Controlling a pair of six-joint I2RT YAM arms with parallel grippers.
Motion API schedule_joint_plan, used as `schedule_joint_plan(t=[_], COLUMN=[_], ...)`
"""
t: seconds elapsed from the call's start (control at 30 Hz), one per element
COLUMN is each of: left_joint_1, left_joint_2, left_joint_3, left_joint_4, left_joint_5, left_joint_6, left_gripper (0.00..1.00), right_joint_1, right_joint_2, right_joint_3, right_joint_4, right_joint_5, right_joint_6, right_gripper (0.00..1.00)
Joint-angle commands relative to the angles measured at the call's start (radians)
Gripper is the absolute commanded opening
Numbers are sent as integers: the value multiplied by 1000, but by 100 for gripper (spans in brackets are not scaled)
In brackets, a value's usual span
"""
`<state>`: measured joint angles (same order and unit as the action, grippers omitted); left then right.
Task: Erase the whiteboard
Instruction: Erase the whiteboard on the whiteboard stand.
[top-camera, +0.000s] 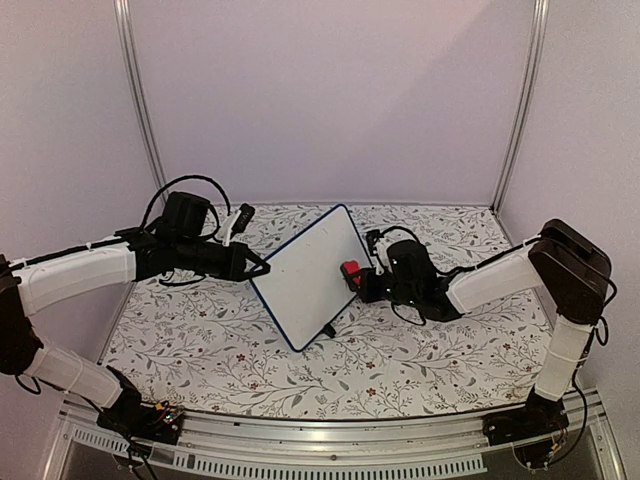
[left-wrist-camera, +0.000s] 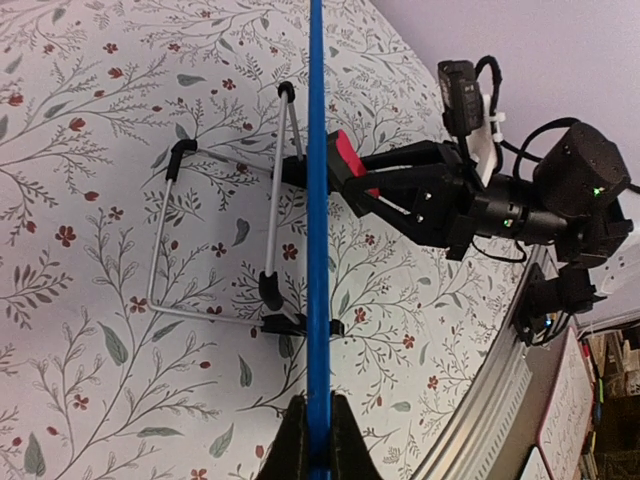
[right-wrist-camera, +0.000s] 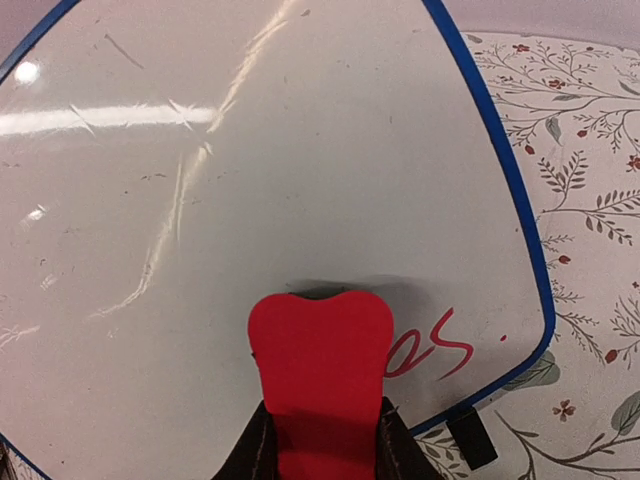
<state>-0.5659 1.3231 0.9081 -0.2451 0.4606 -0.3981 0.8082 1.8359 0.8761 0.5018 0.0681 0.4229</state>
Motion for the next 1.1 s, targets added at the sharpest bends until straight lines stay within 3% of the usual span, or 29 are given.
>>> schedule_joint_plan(t=[0.0, 0.1, 1.07], left_joint_1=[9, 11, 13], left_joint_2=[8, 9, 5], left_joint_3=[17, 17, 15], left_joint_4=[18, 21, 24], left_joint_5=[40, 46, 52], left_joint_6=[8, 7, 3], left_gripper=[0, 0, 0], right_joint_1=[-6, 1, 103], right_joint_2=[44, 48, 53], right_joint_3=[-11, -42, -137], right_joint_4=[-10, 9, -5], right_joint_5=[-56, -104, -75], right_joint_6=[15, 30, 75], right_gripper=[19, 19, 17])
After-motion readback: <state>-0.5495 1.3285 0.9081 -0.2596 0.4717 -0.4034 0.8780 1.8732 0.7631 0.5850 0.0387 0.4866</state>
